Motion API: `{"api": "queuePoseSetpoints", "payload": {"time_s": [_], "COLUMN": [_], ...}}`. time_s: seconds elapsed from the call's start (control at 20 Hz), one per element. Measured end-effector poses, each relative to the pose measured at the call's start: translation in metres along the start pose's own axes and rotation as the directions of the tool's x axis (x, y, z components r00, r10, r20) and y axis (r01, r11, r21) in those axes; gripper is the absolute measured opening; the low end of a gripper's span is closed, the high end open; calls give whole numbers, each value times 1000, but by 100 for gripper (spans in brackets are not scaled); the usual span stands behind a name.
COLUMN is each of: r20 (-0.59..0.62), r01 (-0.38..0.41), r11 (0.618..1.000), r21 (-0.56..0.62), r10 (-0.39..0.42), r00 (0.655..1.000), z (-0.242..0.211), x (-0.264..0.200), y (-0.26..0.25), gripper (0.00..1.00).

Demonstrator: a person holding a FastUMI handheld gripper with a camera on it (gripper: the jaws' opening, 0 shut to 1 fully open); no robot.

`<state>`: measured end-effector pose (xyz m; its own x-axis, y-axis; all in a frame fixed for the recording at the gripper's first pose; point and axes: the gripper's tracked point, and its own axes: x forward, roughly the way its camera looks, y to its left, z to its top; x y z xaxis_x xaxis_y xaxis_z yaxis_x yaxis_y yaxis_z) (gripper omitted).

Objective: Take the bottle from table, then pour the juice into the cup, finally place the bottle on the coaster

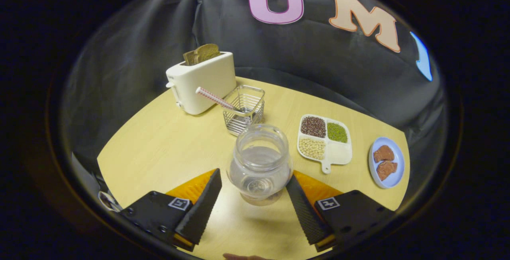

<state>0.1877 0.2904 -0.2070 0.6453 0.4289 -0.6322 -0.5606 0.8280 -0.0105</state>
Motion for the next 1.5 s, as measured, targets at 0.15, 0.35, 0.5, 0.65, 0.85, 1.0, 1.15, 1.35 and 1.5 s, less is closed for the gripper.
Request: {"api": "queuePoseSetpoints", "payload": {"time_s": [0.15, 0.35, 0.5, 0.65, 0.85, 1.0, 1.15, 1.35, 1.5], "r20": [31, 66, 112, 153, 197, 270, 350, 463, 525], "r01": [11, 12, 27, 51, 82, 115, 160, 200, 227], "r11": [1000, 999, 996, 992, 984, 976, 964, 942, 924], "r21": [5, 48, 81, 118, 156, 186, 215, 270, 307], "r10": [-11, -15, -36, -69, -113, -163, -229, -309, -364], "r00": [999, 998, 993, 986, 974, 949, 908, 831, 770], "z": [5, 12, 23, 32, 38, 58, 83, 119, 137], "x": [-17, -48, -76, -103, -138, -175, -218, -279, -322], "y": [0, 0, -6, -16, -31, -49, -74, -107, -133], "gripper": [99, 99, 99, 99, 99, 99, 99, 99, 99]}}
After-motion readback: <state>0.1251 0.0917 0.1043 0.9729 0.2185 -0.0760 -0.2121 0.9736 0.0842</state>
